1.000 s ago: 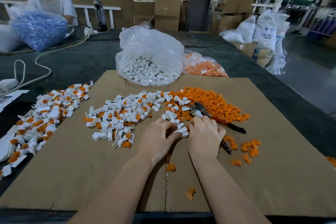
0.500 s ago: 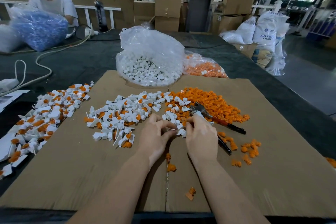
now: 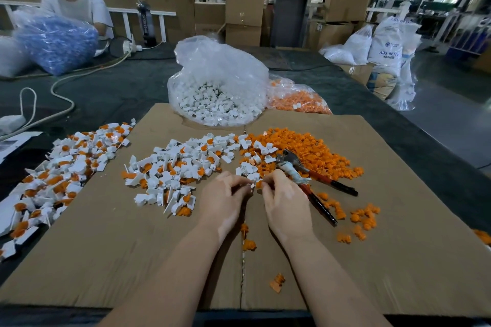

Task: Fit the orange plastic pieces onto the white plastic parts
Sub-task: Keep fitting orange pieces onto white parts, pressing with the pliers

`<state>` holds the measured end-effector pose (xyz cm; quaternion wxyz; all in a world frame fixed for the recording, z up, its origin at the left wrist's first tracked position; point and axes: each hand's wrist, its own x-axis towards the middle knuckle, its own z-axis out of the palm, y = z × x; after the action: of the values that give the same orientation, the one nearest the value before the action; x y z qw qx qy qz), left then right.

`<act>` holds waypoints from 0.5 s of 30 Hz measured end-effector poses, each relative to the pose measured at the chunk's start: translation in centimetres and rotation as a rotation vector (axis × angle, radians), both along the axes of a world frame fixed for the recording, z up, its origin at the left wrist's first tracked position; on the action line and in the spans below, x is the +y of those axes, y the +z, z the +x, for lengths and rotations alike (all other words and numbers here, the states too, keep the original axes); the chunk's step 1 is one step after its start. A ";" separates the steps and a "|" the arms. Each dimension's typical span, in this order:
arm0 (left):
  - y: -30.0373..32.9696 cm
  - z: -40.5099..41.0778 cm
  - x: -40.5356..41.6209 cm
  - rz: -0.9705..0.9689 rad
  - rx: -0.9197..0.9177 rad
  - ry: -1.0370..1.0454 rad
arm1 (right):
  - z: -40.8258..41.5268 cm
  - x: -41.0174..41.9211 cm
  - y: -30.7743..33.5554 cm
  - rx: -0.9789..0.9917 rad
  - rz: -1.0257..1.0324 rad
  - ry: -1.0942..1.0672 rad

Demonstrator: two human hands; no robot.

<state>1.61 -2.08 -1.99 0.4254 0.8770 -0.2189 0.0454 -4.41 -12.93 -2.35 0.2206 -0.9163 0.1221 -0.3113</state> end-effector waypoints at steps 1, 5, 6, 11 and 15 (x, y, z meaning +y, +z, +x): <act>0.0 0.0 0.0 -0.024 0.018 0.013 | 0.0 0.0 0.0 -0.011 0.012 0.001; 0.0 -0.2 0.0 -0.087 0.081 0.018 | -0.1 0.0 0.1 -0.036 0.054 0.008; 0.0 -0.2 0.0 -0.088 0.094 0.014 | -0.2 0.0 0.2 -0.035 0.054 0.011; 0.1 0.0 0.2 -0.016 0.064 -0.014 | -0.3 0.1 0.4 -0.004 0.081 0.044; 0.1 0.3 0.1 -0.046 0.091 -0.004 | -0.4 0.3 0.6 0.017 0.111 0.103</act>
<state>1.88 -1.93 -1.91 0.4552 0.8676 -0.1999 0.0097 -4.85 -12.67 -1.72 0.2856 -0.9104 0.0935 -0.2844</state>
